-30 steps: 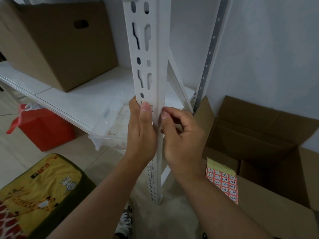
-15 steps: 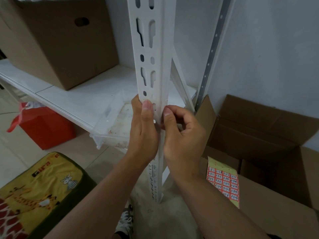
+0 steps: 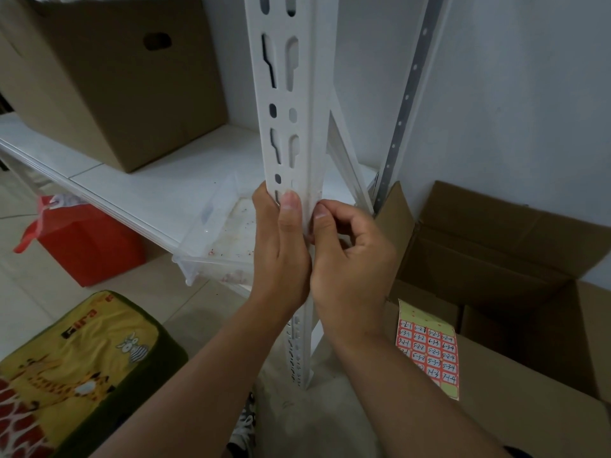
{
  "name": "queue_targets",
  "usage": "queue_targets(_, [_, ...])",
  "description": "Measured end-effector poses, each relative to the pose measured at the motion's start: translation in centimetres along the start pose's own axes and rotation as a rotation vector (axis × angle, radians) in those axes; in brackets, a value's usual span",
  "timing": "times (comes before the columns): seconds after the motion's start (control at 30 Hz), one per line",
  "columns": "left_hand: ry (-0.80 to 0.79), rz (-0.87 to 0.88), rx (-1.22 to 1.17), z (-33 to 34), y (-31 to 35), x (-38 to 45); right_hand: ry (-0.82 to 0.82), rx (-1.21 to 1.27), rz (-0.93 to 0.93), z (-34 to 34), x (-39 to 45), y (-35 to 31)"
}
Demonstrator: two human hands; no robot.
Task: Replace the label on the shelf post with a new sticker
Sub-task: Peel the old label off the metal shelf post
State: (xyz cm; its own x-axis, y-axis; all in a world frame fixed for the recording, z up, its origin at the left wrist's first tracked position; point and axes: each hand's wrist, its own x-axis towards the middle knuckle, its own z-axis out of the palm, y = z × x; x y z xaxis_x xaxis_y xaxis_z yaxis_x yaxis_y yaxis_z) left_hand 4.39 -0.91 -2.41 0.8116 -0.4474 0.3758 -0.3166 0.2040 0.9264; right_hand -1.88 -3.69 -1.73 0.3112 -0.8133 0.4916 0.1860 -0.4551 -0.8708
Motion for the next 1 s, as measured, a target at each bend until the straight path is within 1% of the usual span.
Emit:
queue_targets(0.4, [0.000,-0.039,0.012,0.1,0.0,0.0,-0.021,0.028,0.060,0.2,0.1,0.1])
queue_targets(0.6, [-0.025,-0.111,-0.055,-0.1,-0.3,0.1,-0.032,-0.032,-0.006,0.3,0.2,0.6])
queue_targets(0.73, [-0.018,-0.056,-0.087,0.0,0.0,0.1,-0.044,-0.060,-0.058,0.3,0.1,0.7])
queue_targets(0.83, [-0.017,-0.046,-0.077,0.0,-0.2,0.1,-0.046,-0.082,-0.112,0.3,0.2,0.8])
queue_targets(1.0, [0.007,0.026,-0.037,0.0,-0.2,0.1,-0.048,-0.121,-0.199,0.1,0.3,1.1])
